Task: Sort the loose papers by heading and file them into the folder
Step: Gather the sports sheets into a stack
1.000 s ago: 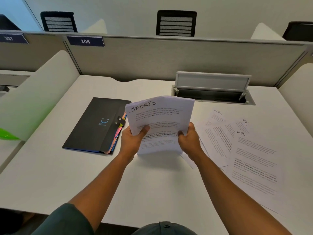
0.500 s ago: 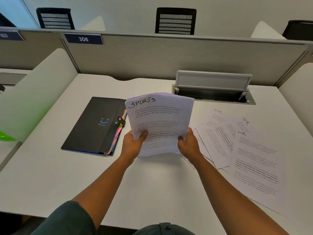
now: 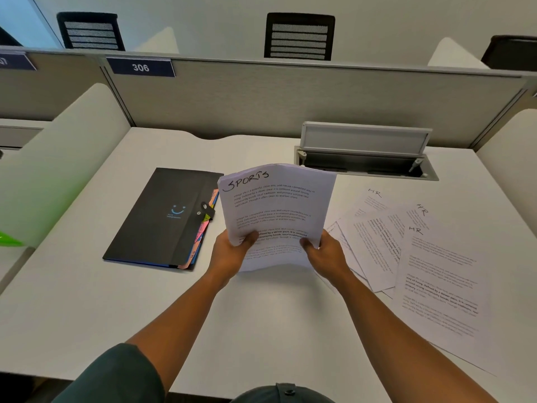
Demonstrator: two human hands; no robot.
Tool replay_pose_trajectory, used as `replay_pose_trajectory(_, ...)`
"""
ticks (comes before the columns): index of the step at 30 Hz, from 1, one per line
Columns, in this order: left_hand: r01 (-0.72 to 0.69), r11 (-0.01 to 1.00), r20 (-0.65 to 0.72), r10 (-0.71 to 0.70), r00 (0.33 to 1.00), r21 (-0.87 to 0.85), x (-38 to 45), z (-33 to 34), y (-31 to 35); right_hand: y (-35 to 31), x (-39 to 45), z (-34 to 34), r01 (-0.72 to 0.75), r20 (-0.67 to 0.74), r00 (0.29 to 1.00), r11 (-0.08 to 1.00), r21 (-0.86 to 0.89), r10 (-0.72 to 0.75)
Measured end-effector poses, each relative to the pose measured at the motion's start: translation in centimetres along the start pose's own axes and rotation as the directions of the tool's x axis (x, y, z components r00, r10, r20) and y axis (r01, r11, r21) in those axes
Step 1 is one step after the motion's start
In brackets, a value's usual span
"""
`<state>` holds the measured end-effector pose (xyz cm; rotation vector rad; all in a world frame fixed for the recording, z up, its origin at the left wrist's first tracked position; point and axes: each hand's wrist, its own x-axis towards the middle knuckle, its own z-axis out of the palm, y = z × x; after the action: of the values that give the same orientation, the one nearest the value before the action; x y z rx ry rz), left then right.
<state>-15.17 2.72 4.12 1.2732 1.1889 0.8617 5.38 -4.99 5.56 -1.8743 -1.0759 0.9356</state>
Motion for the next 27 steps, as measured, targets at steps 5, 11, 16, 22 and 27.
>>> replay_pose_trajectory(5, -0.03, 1.0, -0.026, 0.03, 0.999, -0.003, 0.6, -0.1, 0.5, -0.9, 0.6, -0.1, 0.068, -0.04, 0.997, 0.994, 0.086, -0.065)
replay_pose_trajectory(11, -0.059, 0.998, -0.044, 0.06, 0.997, 0.024, 0.8, -0.5, 0.7, -0.7, 0.6, -0.1, 0.105, -0.042, 0.994, 0.989, 0.107, -0.101)
replay_pose_trajectory(16, -0.022, 1.0, -0.043, 0.023, 0.999, 0.011, 0.5, -1.1, 0.1, -0.2, 0.6, -0.1, 0.08, -0.007, 0.997, 0.994, 0.068, -0.08)
replay_pose_trajectory(22, -0.032, 0.999, -0.018, 0.032, 0.999, -0.006, 0.6, -1.2, 1.3, -1.3, 1.0, -0.5, 0.096, -0.003, 0.995, 0.992, 0.077, -0.096)
replay_pose_trajectory(27, 0.011, 0.997, 0.021, -0.01, 1.0, -0.073, 0.8, -1.7, 2.9, -2.3, 2.0, -1.1, 0.029, 0.028, 0.999, 0.991, 0.134, -0.033)
